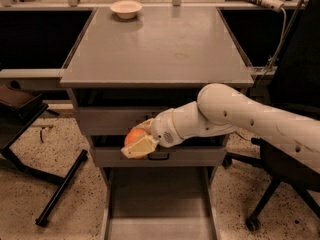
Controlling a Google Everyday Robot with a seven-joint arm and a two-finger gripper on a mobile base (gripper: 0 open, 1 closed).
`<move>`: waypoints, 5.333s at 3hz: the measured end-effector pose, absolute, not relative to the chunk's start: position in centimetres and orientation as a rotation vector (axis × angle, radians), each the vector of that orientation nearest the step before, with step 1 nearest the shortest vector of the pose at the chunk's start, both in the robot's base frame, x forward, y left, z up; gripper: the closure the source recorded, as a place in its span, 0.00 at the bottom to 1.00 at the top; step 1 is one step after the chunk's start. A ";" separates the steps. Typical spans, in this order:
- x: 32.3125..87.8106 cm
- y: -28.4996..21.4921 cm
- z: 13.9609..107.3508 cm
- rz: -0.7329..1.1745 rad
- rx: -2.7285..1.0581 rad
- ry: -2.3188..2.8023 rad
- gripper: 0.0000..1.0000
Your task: Place orange into bottom drawer
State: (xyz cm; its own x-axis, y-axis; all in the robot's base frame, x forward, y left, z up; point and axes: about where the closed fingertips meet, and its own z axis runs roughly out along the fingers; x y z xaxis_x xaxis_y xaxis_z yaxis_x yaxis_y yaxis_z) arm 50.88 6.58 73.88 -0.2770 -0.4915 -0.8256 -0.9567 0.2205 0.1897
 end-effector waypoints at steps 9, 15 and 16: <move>55.0 6.9 26.1 0.775 -0.447 2.219 1.00; 56.9 6.0 15.7 0.815 -0.263 2.391 0.58; 56.9 6.0 15.7 0.815 -0.263 2.391 0.35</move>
Offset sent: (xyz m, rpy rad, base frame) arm -0.1220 0.0071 -0.3093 -0.0989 0.2299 -0.4140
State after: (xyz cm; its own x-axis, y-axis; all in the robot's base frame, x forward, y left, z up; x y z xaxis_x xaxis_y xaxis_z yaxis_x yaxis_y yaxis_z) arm 56.86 5.98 15.66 -0.8047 0.0041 -0.5936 -0.3595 0.7924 0.4927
